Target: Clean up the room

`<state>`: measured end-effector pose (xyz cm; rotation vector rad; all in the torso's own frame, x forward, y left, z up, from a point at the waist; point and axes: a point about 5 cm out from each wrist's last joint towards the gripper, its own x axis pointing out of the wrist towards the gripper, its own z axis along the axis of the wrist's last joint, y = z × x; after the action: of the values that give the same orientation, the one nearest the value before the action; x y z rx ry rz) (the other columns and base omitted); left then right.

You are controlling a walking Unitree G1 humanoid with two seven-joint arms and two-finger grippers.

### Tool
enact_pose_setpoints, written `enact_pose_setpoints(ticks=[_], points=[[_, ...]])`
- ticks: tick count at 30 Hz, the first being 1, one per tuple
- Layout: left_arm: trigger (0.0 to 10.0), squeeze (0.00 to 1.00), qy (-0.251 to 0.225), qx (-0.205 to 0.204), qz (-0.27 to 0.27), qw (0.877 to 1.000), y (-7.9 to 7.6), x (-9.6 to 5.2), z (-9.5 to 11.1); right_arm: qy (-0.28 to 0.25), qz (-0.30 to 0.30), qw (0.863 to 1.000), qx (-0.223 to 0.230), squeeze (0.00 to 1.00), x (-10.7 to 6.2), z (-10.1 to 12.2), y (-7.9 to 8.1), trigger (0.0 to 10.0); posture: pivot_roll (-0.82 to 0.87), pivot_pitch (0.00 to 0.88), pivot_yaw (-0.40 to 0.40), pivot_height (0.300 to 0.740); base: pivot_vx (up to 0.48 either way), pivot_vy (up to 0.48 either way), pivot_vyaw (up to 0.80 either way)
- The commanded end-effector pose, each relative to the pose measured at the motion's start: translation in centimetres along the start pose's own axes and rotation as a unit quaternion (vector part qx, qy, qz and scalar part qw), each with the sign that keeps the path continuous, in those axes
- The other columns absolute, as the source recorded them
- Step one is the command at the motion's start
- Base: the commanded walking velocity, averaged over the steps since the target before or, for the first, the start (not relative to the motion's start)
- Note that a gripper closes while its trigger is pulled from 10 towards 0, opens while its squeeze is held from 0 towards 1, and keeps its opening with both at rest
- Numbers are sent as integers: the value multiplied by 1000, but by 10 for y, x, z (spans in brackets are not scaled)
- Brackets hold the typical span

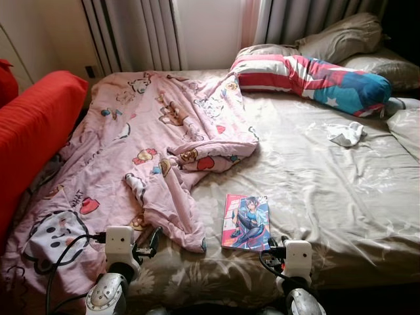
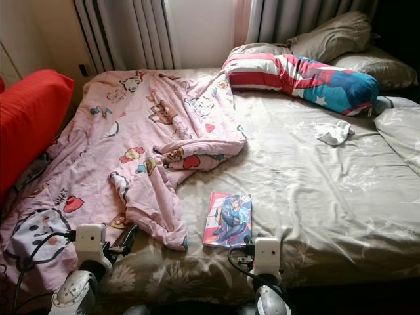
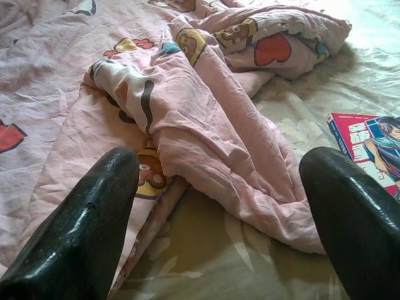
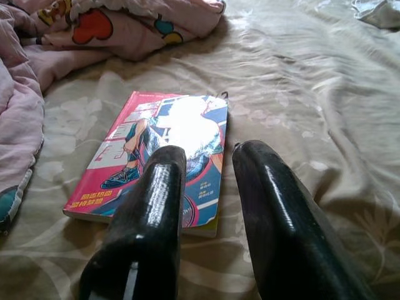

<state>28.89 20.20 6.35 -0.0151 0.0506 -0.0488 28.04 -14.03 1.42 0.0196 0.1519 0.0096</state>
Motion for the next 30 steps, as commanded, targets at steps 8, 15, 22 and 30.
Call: enact_pose_setpoints(ticks=[8,15,22,30], points=[[10000,0,0,8,-5,1000,-1,1,2,14,-2,1000,7,0,0,-4,0,10000,-18,177,26,605,273,0,0],[10000,0,0,7,-5,1000,-2,1,2,20,2,1000,7,0,0,-6,1,10000,-17,183,24,605,299,0,0],[10000,0,0,6,-6,1000,-3,1,2,25,2,1000,7,0,0,-7,1,10000,-17,183,24,605,163,0,0],[10000,0,0,6,-9,1000,-4,2,2,32,1,999,8,0,2,-7,0,10000,-20,190,23,605,0,0,0]])
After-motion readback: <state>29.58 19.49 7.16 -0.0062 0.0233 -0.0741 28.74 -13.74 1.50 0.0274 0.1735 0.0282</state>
